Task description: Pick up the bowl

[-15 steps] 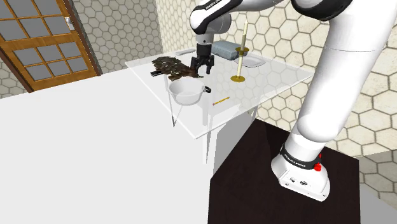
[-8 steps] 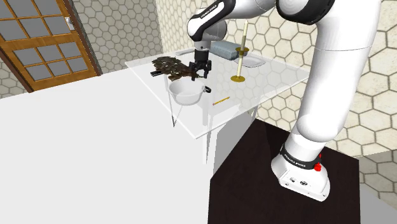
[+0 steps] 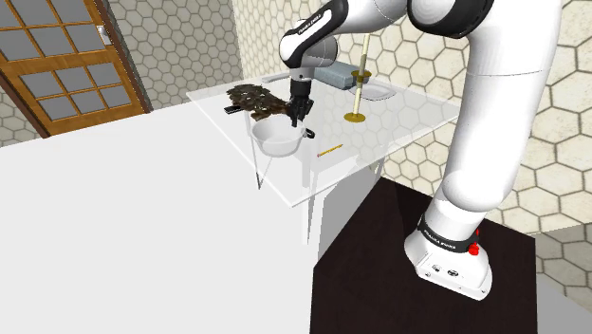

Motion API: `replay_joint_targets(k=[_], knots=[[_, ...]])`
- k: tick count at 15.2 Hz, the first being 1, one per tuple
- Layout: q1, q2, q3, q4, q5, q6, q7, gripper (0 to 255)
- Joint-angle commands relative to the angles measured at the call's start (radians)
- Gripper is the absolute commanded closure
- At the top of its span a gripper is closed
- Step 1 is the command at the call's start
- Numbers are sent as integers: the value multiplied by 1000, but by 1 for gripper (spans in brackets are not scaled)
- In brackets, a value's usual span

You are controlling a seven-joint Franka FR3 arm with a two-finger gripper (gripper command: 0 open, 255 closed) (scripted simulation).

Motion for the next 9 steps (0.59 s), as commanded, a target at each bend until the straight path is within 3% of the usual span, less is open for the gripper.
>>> replay_joint_targets(k=[1, 9], knots=[[0, 1, 0, 0, 0, 1, 0, 255], [1, -18, -2, 17, -8, -34, 10, 255]])
